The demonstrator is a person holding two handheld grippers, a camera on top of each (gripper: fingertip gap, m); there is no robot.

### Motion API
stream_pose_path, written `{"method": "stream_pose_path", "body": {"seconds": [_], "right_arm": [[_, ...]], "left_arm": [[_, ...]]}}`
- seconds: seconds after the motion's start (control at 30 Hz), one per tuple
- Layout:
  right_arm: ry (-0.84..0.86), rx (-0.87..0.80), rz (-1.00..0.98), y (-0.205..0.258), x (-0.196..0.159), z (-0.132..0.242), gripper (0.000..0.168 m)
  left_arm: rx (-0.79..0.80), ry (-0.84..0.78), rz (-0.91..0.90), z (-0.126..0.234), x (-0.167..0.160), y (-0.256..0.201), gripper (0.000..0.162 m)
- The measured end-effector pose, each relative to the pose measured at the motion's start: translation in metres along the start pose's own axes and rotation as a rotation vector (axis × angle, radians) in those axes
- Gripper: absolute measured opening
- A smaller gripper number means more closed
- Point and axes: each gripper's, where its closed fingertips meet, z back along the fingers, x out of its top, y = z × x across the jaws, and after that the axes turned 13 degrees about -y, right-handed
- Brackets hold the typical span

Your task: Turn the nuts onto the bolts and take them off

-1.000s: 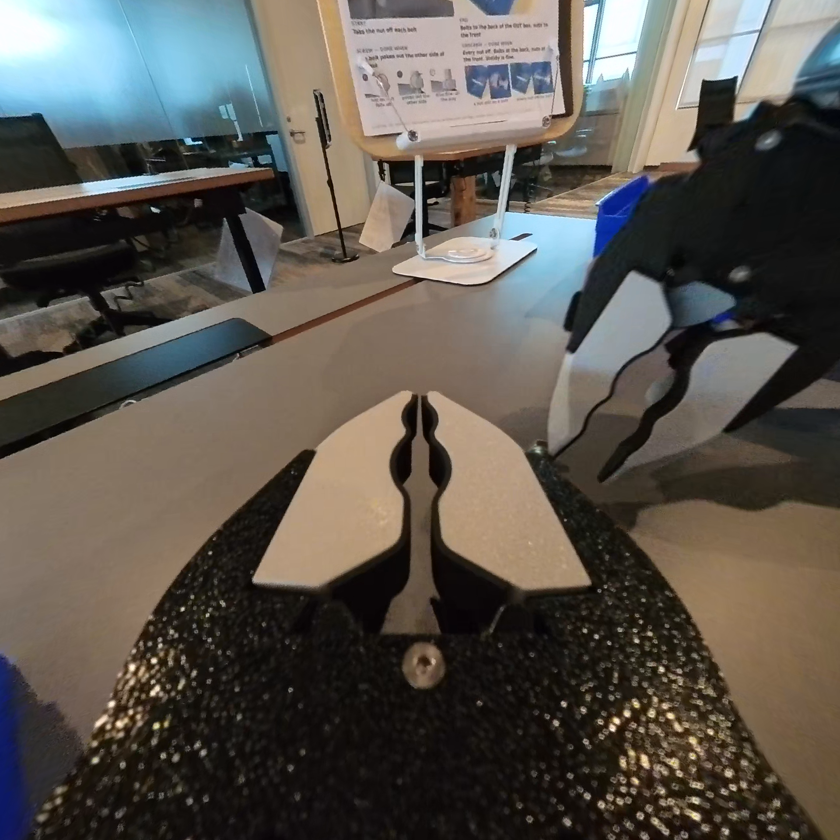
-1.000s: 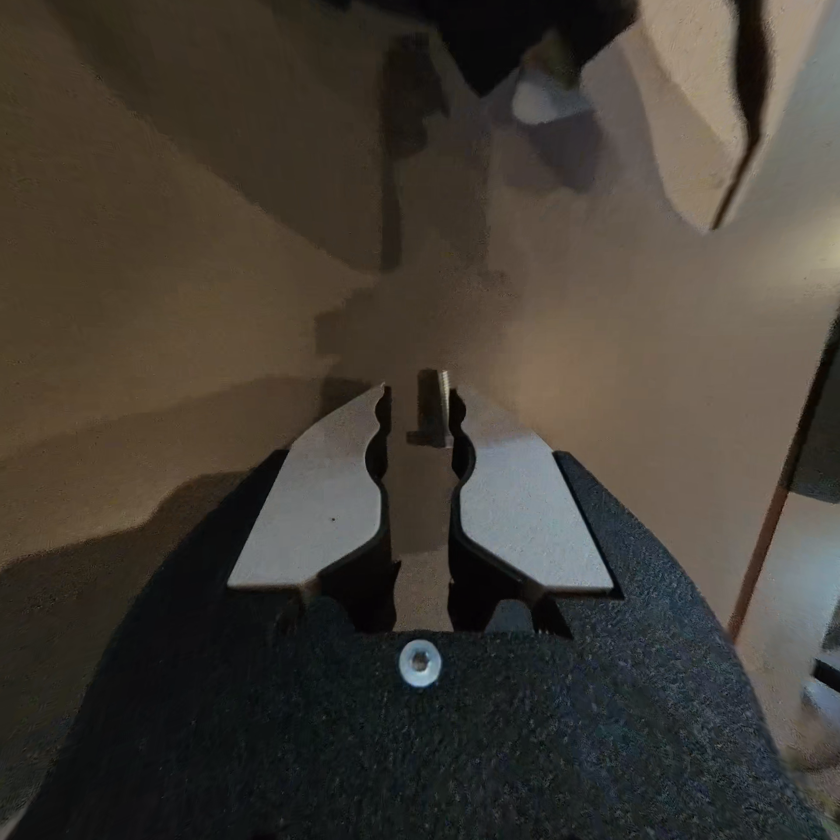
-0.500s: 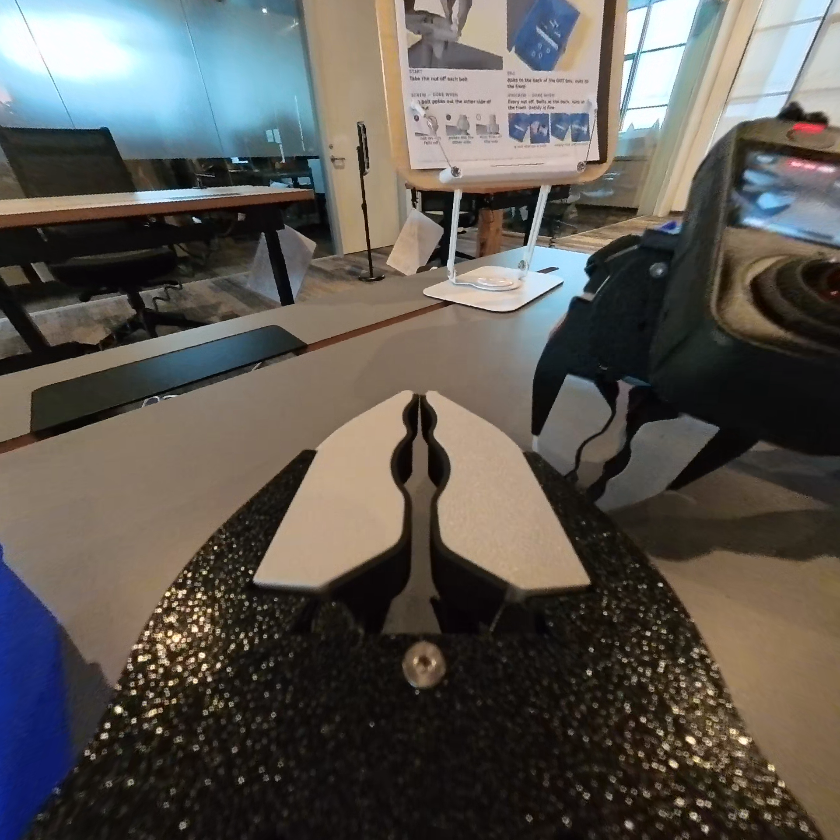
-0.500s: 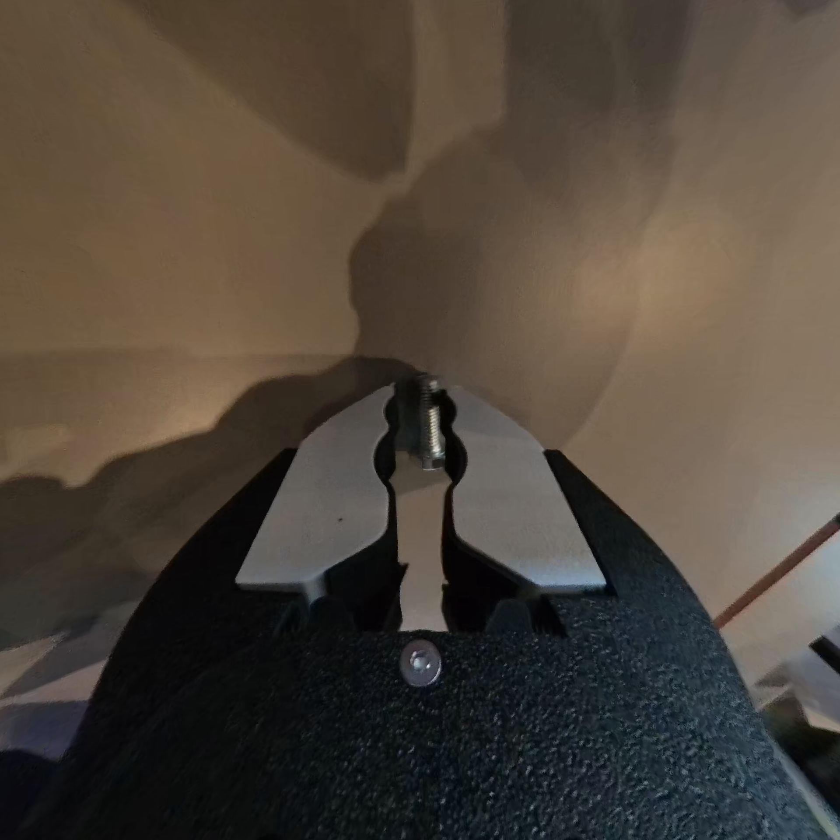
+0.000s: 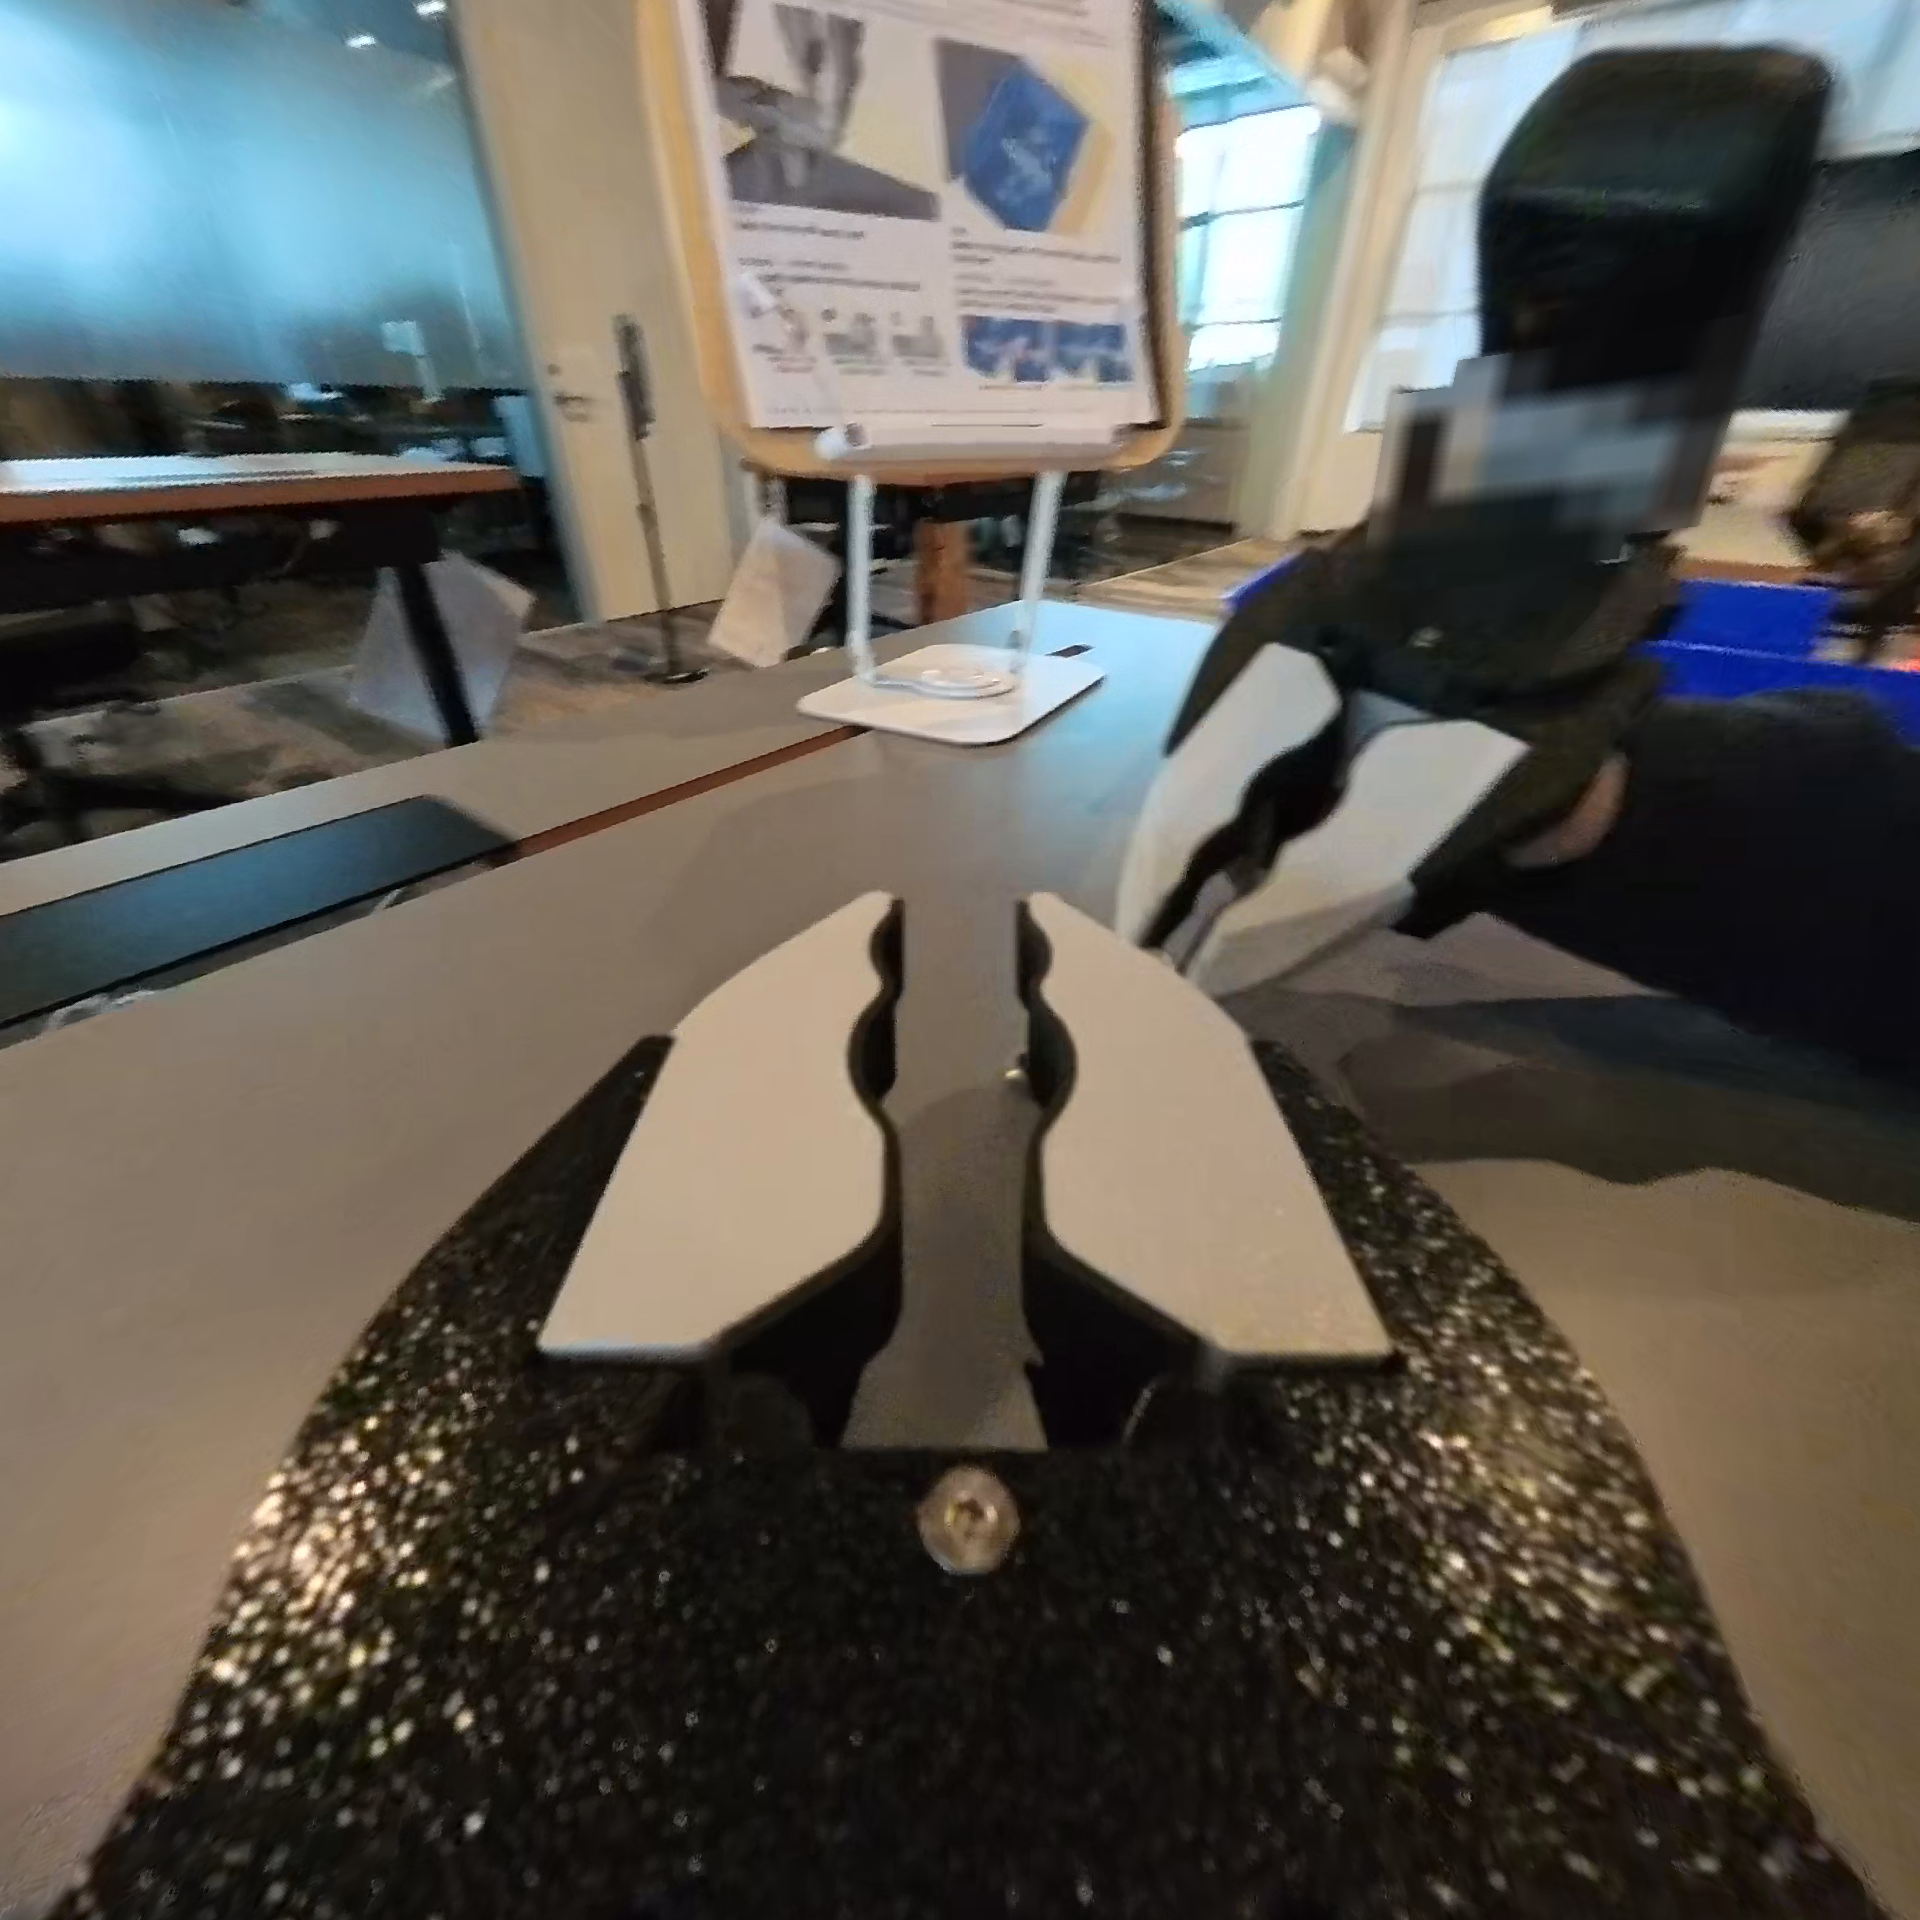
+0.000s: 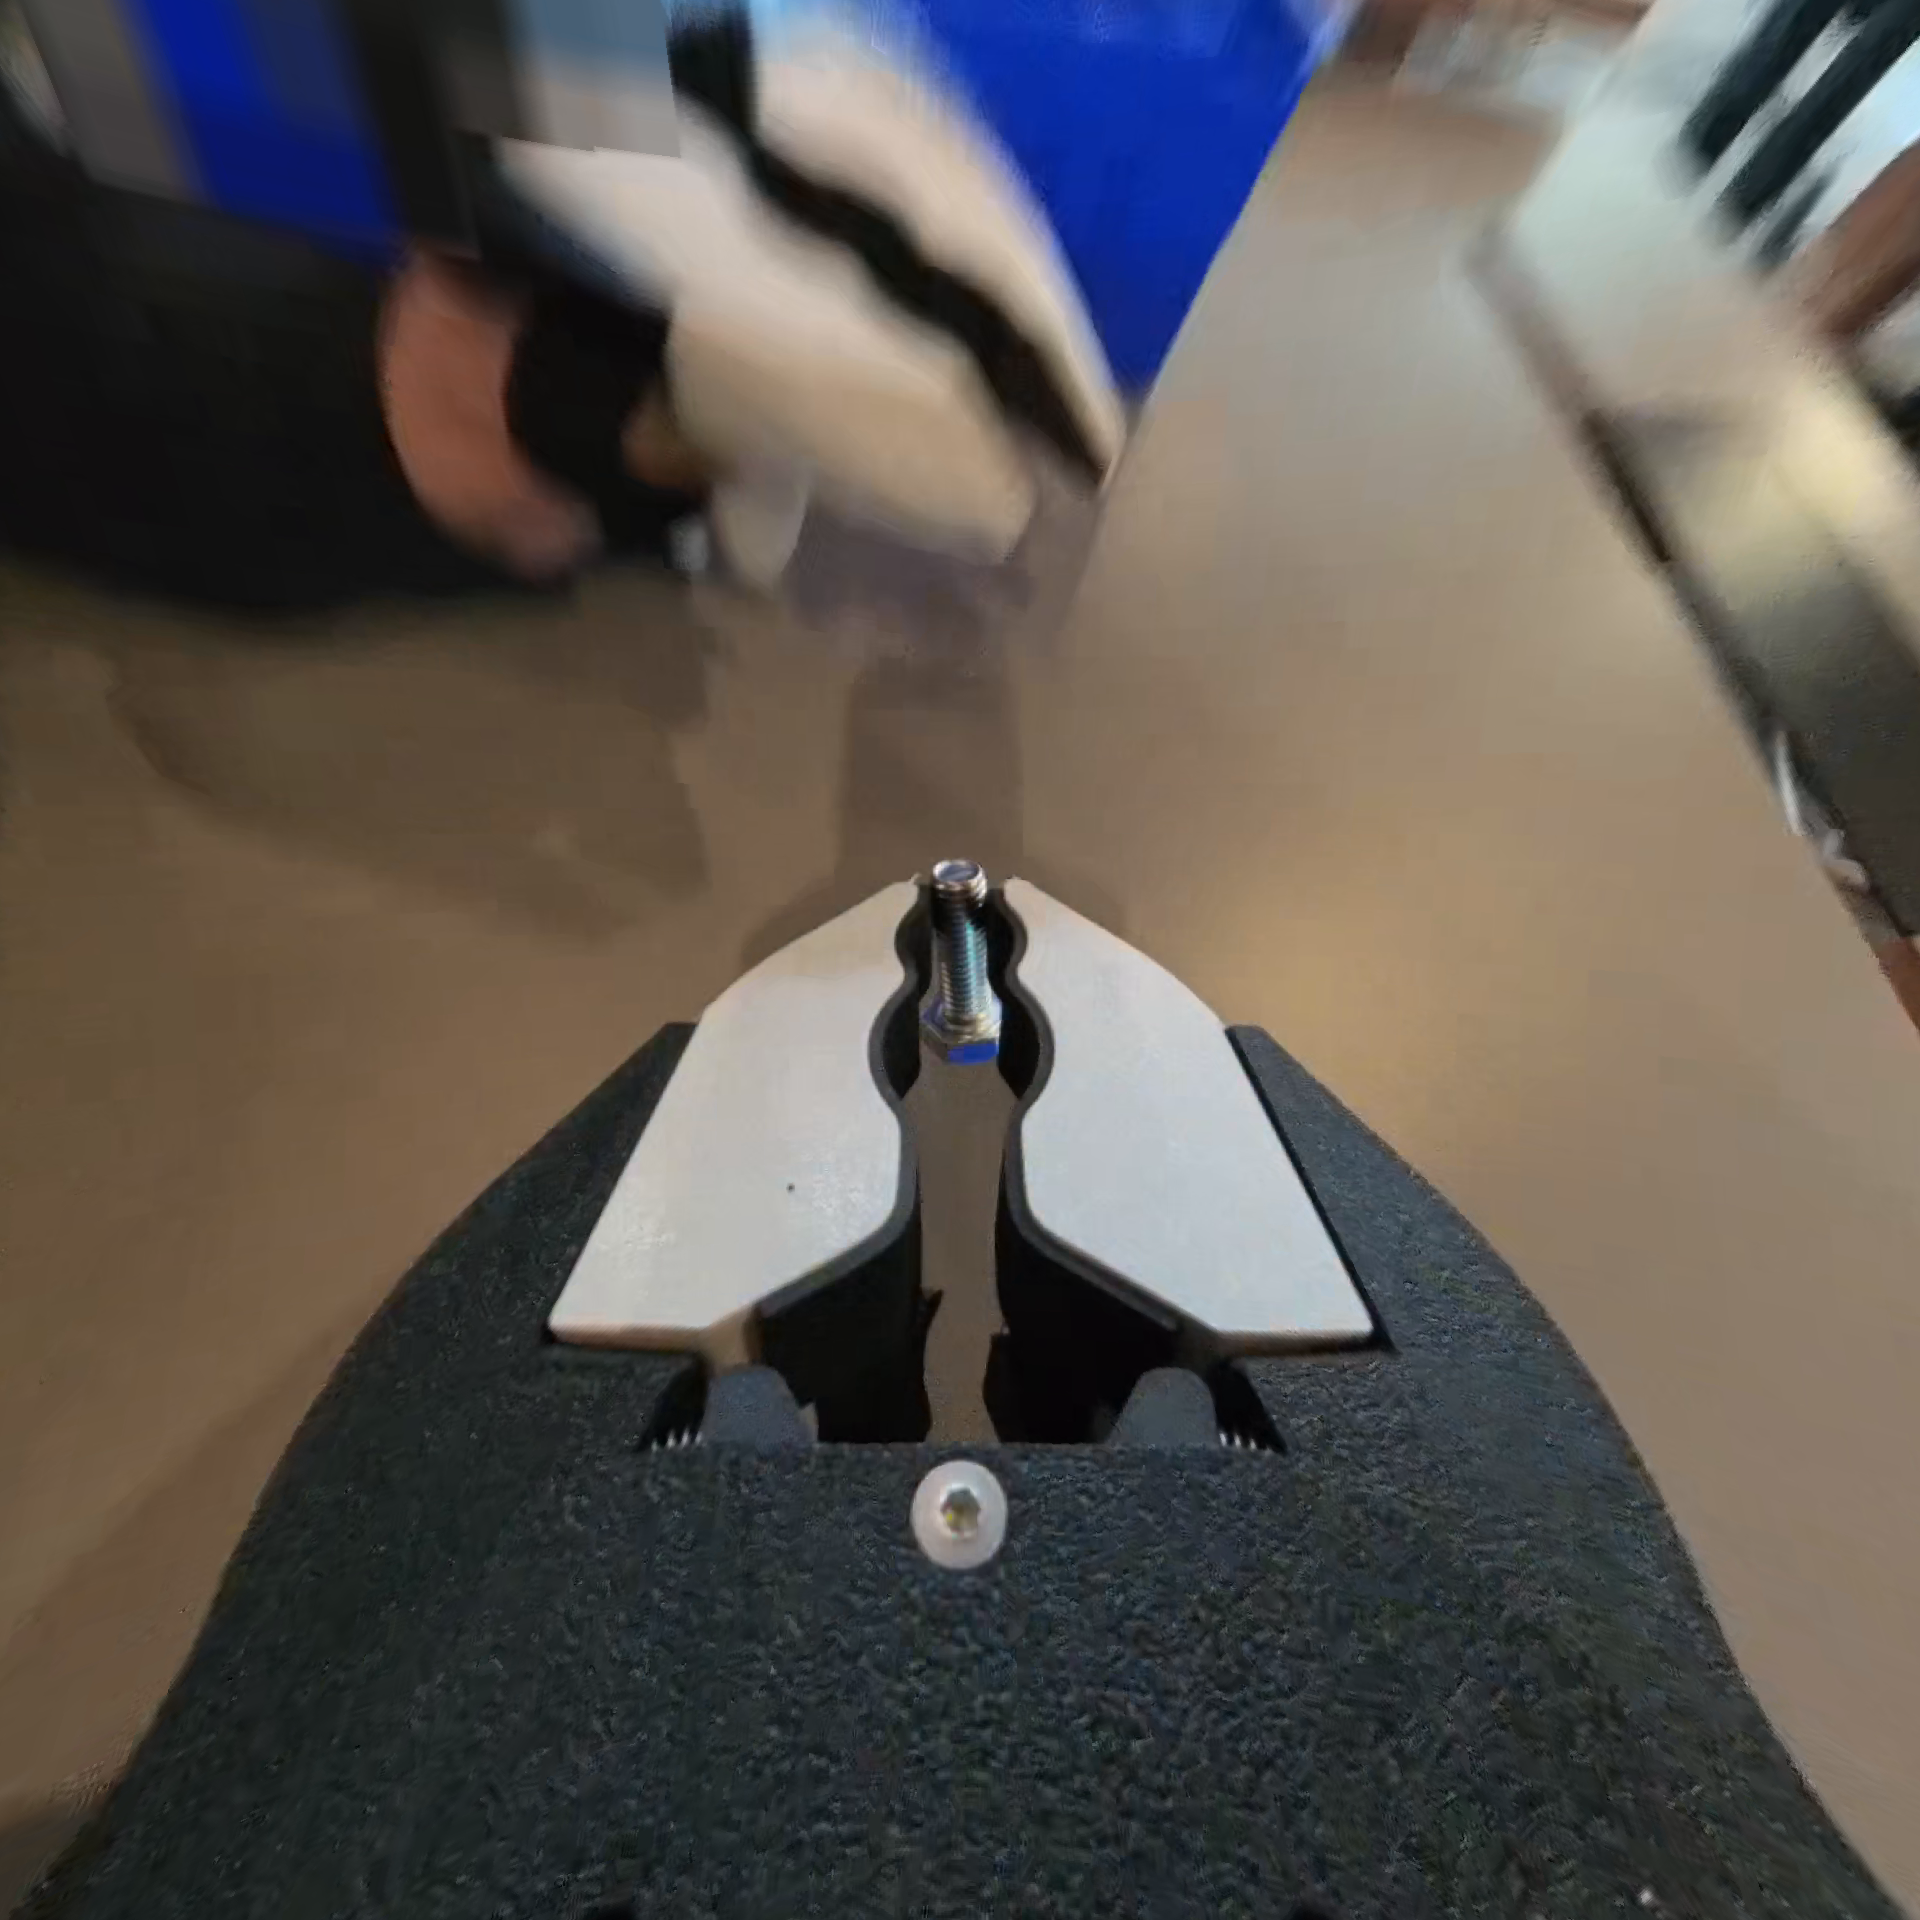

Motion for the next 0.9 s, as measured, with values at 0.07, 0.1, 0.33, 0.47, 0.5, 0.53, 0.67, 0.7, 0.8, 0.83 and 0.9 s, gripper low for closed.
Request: {"method": "stream_pose_path", "body": {"seconds": [0.07,0.1,0.33,0.47,0.5,0.53,0.67,0.7,0.8,0.83,0.9], "right_arm": [[-0.167,0.0,-0.051,0.002,0.016,0.009,0.01],[-0.257,0.029,-0.081,0.007,0.025,0.014,0.01],[-0.707,0.256,-0.363,0.017,0.06,0.041,0.009],[-0.759,0.301,-0.401,0.017,0.059,0.037,0.009],[-0.765,0.31,-0.409,0.018,0.059,0.035,0.009],[-0.768,0.319,-0.414,0.019,0.059,0.033,0.009],[-0.75,0.329,-0.384,0.028,0.06,0.025,0.009],[-0.744,0.336,-0.376,0.03,0.061,0.024,0.009],[-0.739,0.35,-0.363,0.035,0.061,0.021,0.009],[-0.739,0.349,-0.362,0.035,0.061,0.021,0.009],[-0.739,0.348,-0.357,0.035,0.06,0.022,0.009]], "left_arm": [[-0.125,-0.06,0.032,-0.002,0.009,-0.02,0.037],[-0.166,-0.08,0.043,-0.002,0.012,-0.026,0.041],[-0.346,0.042,0.113,-0.011,-0.013,-0.062,0.051],[-0.44,0.111,0.135,-0.012,-0.024,-0.082,0.048],[-0.448,0.111,0.126,-0.012,-0.025,-0.084,0.045],[-0.449,0.111,0.12,-0.012,-0.025,-0.085,0.044],[-0.448,0.091,0.151,-0.012,-0.021,-0.086,0.042],[-0.444,0.085,0.163,-0.012,-0.02,-0.085,0.041],[-0.446,0.072,0.183,-0.011,-0.018,-0.084,0.032],[-0.459,0.068,0.186,-0.01,-0.017,-0.085,0.027],[-0.473,0.064,0.179,-0.009,-0.016,-0.088,0.021]]}}
